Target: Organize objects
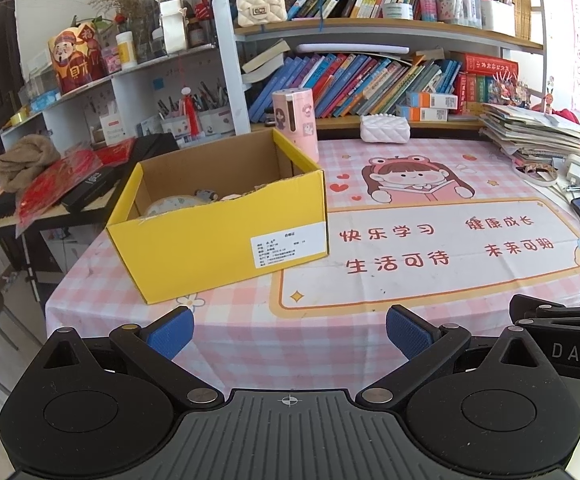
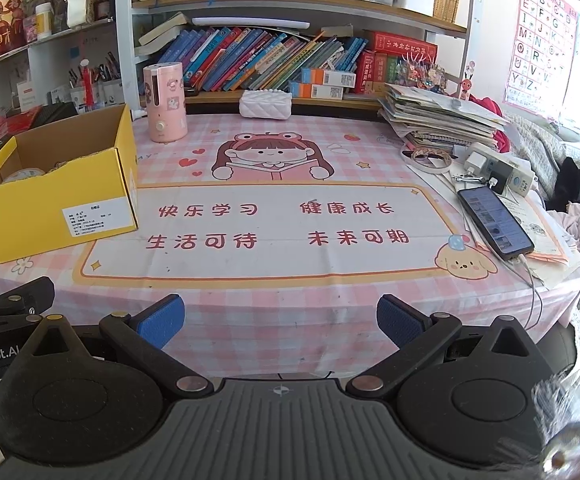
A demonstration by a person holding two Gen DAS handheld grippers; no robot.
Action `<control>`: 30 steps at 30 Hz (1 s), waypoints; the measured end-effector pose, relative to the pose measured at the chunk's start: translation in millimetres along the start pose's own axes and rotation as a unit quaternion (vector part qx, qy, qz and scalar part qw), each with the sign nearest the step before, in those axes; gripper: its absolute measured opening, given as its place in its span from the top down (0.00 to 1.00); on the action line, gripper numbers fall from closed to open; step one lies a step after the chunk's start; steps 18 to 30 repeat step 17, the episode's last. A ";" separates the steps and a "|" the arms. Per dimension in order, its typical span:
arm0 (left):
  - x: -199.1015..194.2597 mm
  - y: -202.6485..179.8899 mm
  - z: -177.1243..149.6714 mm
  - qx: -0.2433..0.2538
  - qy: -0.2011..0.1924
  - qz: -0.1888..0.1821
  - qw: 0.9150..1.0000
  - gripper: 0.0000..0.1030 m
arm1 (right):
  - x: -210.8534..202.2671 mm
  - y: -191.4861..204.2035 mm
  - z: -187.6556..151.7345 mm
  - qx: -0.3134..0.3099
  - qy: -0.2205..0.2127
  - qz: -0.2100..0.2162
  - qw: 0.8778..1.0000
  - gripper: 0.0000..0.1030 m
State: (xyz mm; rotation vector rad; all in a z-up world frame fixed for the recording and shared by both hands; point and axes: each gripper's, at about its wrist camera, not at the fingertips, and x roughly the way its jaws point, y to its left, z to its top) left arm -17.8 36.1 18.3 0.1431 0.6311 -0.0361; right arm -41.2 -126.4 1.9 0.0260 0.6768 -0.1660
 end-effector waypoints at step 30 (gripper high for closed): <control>9.5 6.9 0.4 -0.011 0.010 0.010 1.000 0.00 | 7.5 11.6 4.0 -0.009 0.009 0.005 1.000 0.00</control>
